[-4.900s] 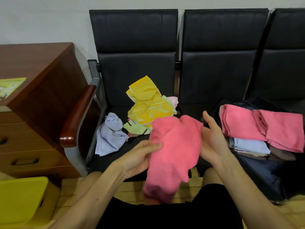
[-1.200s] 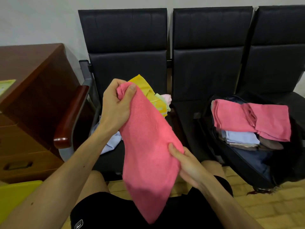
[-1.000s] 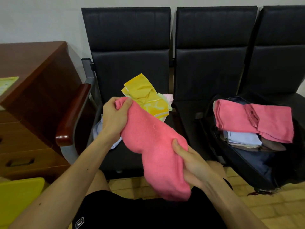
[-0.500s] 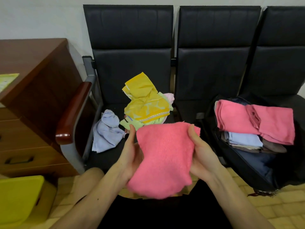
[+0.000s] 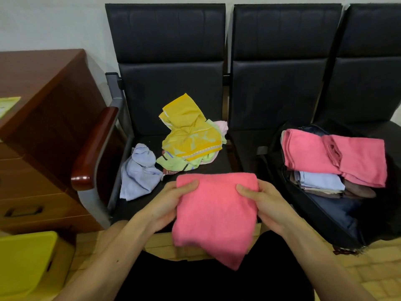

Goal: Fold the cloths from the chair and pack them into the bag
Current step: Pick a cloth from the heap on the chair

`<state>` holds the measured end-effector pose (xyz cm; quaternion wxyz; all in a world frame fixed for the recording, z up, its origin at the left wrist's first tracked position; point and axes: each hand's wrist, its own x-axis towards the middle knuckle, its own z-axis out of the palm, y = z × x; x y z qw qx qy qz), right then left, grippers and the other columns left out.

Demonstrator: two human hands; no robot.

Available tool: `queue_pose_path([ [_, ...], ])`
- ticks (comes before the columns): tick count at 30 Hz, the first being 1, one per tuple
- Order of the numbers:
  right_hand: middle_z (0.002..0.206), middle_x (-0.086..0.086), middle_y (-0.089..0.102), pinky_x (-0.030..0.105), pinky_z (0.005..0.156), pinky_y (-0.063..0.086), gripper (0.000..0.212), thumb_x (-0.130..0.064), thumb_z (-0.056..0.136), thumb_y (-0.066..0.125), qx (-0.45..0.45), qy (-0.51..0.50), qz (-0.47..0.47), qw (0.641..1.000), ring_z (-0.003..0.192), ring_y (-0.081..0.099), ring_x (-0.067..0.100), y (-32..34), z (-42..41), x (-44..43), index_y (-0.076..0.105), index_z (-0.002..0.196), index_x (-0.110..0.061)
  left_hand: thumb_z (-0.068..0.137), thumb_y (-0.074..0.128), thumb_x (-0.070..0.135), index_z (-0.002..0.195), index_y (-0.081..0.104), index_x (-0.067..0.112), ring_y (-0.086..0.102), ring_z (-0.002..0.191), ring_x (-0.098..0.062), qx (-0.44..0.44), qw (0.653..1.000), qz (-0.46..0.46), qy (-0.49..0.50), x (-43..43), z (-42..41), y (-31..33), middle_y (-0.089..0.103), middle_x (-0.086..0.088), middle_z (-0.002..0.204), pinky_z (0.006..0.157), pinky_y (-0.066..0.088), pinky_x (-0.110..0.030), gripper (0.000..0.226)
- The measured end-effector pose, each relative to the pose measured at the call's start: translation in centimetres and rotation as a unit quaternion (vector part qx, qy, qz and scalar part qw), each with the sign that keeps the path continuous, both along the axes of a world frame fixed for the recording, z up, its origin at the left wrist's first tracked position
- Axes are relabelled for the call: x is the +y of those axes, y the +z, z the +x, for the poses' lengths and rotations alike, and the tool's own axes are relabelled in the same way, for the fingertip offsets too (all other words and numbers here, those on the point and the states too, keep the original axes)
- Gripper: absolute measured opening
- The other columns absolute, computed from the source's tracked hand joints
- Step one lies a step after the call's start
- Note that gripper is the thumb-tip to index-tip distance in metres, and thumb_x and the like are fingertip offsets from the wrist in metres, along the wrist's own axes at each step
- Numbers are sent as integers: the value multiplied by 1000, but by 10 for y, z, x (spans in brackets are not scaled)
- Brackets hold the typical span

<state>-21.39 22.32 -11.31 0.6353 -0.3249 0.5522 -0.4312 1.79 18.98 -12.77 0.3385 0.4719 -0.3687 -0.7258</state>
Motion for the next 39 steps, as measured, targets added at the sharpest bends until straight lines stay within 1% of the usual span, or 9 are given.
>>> queue_pose_path([
  [4,108,2,65,24,66,55,47,-22,83,78,184,-15,-37,982,91,68,16,2,-7,-11,51,120,-11,78,71,34,102,74,8,71,98,-19,-92,993,-68,-1,-7,3,2,76,-4,102,81,55,-30,35],
  [6,106,-2,58,20,62,50,55,-24,81,80,229,-29,-68,971,90,63,12,12,-6,-17,41,120,-18,75,74,37,104,74,7,68,104,-21,-106,991,-84,24,-12,1,5,75,-5,107,88,56,-35,42],
  [10,96,4,64,16,57,52,64,-19,83,79,244,-13,-137,960,80,67,12,29,-12,-31,36,130,-26,73,73,39,102,74,3,67,103,-25,-100,986,-119,59,-23,1,19,74,-11,105,93,50,-40,47],
  [16,97,3,73,26,75,60,87,-4,70,86,220,80,-209,950,88,73,13,58,-17,-51,39,139,-32,84,70,35,95,74,12,68,83,-12,-86,984,-133,79,-51,5,56,75,1,90,80,53,-34,26],
  [22,128,-3,60,39,99,53,70,-23,74,86,410,87,-254,871,116,59,16,90,-14,-71,56,137,-17,63,82,33,99,76,10,67,101,-21,-75,982,-170,39,-72,19,86,75,-6,104,98,51,-43,44],
  [31,97,-3,68,20,72,50,31,-28,87,74,507,37,-331,795,89,65,13,119,-16,-86,71,114,-13,71,79,19,99,75,14,72,97,-21,-92,947,-295,94,-78,11,104,76,-6,101,78,57,-26,28],
  [34,85,-10,64,18,67,47,16,-27,92,69,492,51,-329,805,82,64,10,117,-21,-86,71,104,-18,75,83,18,90,77,19,71,94,-23,-139,920,-342,136,-74,9,99,72,-12,106,79,59,-35,17],
  [36,86,-7,67,30,75,55,7,-27,94,66,448,68,-323,831,84,66,13,112,-26,-85,69,97,-21,74,86,22,83,76,26,64,100,-27,-196,889,-377,169,-74,9,96,61,-13,117,86,58,-45,14],
  [39,91,-5,68,32,78,54,7,-27,96,63,374,84,-308,871,86,66,10,106,-34,-83,68,92,-25,74,87,25,83,75,43,55,120,-14,-214,865,-431,142,-66,10,101,52,13,127,93,51,-36,24],
])
